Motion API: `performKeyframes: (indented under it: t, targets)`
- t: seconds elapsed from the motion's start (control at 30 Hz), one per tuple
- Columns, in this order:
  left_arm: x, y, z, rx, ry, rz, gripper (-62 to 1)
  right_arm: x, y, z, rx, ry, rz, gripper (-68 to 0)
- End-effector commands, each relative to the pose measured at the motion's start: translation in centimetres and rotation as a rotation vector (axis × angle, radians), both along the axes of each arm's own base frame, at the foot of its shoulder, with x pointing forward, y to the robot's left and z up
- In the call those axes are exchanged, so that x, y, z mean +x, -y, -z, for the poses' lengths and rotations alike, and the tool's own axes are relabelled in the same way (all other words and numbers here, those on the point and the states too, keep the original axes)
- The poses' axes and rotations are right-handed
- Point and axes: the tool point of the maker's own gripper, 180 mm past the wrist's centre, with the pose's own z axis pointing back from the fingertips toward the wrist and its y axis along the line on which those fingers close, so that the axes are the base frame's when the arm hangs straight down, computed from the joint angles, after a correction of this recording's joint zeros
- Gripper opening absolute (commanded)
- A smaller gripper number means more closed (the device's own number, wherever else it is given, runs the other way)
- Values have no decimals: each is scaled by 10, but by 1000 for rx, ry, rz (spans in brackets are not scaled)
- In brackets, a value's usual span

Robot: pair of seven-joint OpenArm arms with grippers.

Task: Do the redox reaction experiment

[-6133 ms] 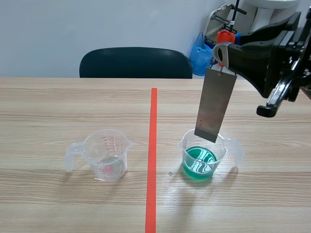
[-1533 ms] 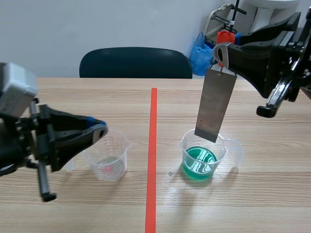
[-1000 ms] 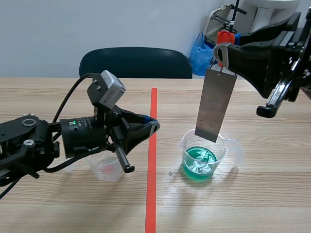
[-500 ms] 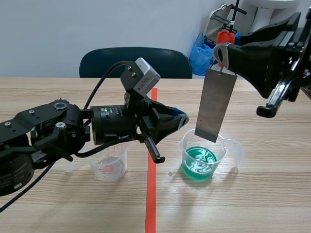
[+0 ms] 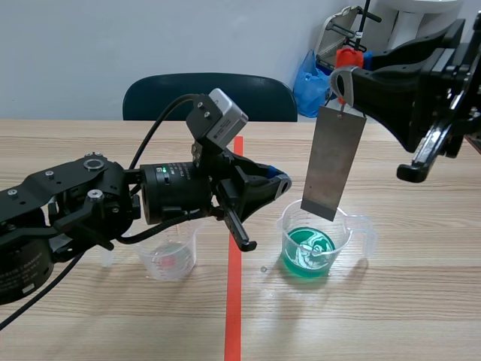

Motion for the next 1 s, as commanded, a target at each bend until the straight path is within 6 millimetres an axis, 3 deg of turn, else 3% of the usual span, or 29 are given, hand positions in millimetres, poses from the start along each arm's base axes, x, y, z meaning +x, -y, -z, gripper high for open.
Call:
performKeyframes:
  t: [0.0, 0.1, 0.23, 0.33, 0.53, 0.7, 0.83, 0.97]
  targets:
    - [3, -9, -5, -16, 19, -14, -586, 0, 0, -12, 10, 33, -7, -669]
    - [8, -35, -1, -13, 26, -64, -586, 0, -1, -12, 12, 35, -8, -669]
    - [14, -85, 8, 5, 17, -171, -586, 0, -1, -12, 13, 36, -8, -669]
    - [3, -122, 12, 26, 5, -223, -586, 0, -1, -12, 13, 36, -8, -669]
    - [-38, -192, 7, 39, 0, -332, -586, 0, -1, -12, 13, 36, -8, -669]
    - [-88, -242, 9, 74, 0, -421, -586, 0, -1, -12, 13, 36, -8, -669]
    - [-137, -271, 7, 86, 6, -472, -585, 0, -1, -12, 12, 35, -8, -669]
    - [-188, -288, -1, 98, 0, -499, -585, 0, -1, -12, 13, 36, -8, -669]
